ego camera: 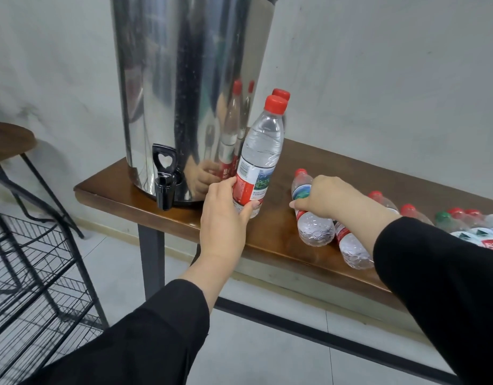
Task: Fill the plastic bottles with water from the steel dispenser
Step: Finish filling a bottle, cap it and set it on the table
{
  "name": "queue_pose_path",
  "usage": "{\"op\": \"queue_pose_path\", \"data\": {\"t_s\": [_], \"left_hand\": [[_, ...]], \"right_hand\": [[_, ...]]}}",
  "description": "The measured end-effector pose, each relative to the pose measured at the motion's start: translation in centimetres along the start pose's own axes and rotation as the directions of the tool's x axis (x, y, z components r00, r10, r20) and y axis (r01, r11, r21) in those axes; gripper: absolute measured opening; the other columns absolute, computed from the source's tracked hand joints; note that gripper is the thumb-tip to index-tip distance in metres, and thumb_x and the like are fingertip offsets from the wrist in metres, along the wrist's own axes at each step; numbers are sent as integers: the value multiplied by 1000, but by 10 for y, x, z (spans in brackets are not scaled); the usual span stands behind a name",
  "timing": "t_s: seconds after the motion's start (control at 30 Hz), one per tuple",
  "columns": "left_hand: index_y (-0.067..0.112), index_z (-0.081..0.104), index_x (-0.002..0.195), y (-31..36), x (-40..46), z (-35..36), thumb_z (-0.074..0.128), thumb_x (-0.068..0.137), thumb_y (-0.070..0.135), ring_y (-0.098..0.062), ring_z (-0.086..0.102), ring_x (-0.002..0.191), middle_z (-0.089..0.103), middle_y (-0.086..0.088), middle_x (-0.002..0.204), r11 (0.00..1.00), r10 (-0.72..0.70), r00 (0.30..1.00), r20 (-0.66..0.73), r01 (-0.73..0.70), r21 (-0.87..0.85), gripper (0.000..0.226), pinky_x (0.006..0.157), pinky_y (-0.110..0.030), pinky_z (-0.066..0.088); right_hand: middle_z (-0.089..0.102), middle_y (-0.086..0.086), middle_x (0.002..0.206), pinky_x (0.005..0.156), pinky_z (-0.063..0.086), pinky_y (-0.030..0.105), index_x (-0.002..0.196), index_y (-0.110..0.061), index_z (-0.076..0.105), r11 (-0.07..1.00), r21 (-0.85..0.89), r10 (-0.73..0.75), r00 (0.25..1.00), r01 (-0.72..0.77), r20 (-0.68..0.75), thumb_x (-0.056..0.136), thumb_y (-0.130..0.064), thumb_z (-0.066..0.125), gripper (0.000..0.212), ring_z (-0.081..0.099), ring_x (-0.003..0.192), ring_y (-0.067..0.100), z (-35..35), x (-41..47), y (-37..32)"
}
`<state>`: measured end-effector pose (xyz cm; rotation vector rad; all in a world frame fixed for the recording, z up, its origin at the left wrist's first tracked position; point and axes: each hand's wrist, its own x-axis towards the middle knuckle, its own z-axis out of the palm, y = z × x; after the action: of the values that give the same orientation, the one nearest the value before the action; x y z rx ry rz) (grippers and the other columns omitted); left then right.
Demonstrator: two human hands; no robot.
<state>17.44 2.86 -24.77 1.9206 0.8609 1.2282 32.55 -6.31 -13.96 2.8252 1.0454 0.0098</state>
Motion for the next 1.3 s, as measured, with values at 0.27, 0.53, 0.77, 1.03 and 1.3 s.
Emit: {"op": "queue_pose_path", "data": {"t_s": [0.27, 0.53, 0.77, 1.03, 1.3], "left_hand": [[16, 62, 114, 2, -22, -17, 60, 99, 39, -7, 49, 97, 49, 5, 113, 985, 99, 993, -60, -106, -133, 28, 92, -24, 47], [35, 58, 135, 76, -61, -43, 56, 89, 72, -7, 67, 112, 69, 9, 124, 727, -237, 806, 542, 517, -452, 59, 94, -31, 56], [44, 49, 134, 78, -99, -90, 71, 92, 49, -8, 71, 104, 68, 15, 117, 731, -290, 782, 552, 553, -399, 47, 89, -33, 59], [62, 41, 127, 56, -165, -149, 74, 86, 41, 12, 56, 113, 59, 35, 119, 908, -232, 895, 381, 340, -244, 57, 82, -7, 47], [63, 42, 124, 32, -167, -183, 77, 57, 70, 0, 62, 110, 64, 27, 116, 907, -345, 870, 354, 406, -114, 76, 93, -23, 52]], "right_hand": [[59, 4, 100, 64, 46, 32, 124, -14, 51, 841, 534, 121, 992, -86, -30, 86, -53, 65, 56, 59, 84, 20, -8, -23, 8], [70, -11, 108, 85, 60, 38, 131, -47, 45, 493, 854, -188, 978, 169, -85, 79, -34, 79, 64, 74, 92, 11, 4, -132, 21], [66, 7, 111, 78, 63, 36, 145, -30, 49, 449, 859, -437, 899, 247, -30, 97, -23, 64, 51, 70, 85, 10, -5, -187, 14], [47, -10, 51, 52, 37, 24, 73, -20, 64, 626, 613, -452, 865, 481, -217, 94, -64, 49, 51, 42, 47, 5, -45, -198, -52], [56, 3, 63, 52, 35, 24, 65, -17, 62, 643, 476, -585, 786, 600, -199, 97, -54, 55, 49, 43, 53, 13, -43, -197, -100]]}}
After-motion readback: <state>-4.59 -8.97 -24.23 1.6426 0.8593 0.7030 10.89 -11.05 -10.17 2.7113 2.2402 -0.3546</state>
